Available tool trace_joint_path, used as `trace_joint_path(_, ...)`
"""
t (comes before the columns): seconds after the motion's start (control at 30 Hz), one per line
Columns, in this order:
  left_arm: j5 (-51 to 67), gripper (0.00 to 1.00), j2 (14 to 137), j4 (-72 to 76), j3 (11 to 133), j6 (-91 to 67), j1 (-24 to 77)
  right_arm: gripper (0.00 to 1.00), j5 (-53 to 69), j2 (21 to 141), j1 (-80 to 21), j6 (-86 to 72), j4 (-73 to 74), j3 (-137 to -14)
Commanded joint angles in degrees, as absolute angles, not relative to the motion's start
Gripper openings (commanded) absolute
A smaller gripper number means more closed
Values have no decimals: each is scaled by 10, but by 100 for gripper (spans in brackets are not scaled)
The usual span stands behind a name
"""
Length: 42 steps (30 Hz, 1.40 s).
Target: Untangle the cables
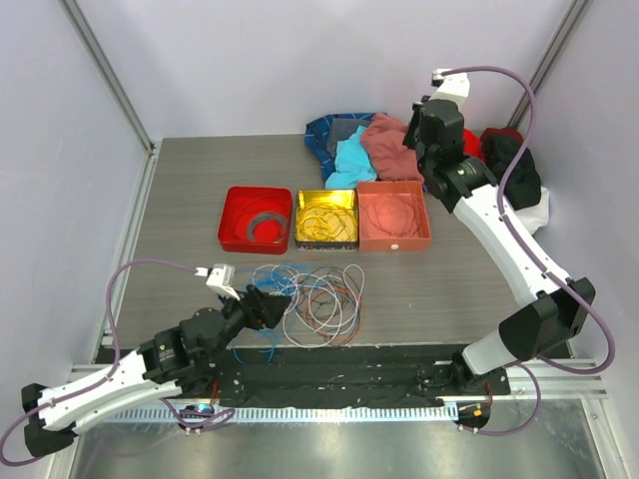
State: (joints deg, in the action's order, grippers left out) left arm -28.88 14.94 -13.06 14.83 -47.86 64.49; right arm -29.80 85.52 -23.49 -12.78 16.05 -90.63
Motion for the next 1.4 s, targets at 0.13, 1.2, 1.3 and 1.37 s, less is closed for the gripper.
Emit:
trace_joint_path(0.13,-295,77,169,-97,149,-484,646,1,-265,834,-234,-138,118,-982)
trace_joint_path(1.2,-286,77,196,-71,145,-489,646,1,-264,809,-235,-188,73,-764)
trace_joint_path(1.3,-284,77,199,-69,144,-490,646,1,-262,813,-234,-201,58,-713)
trace_joint_path(1.37,-284,77,199,-70,143,-490,646,1,-258,819,-234,-209,45,-682)
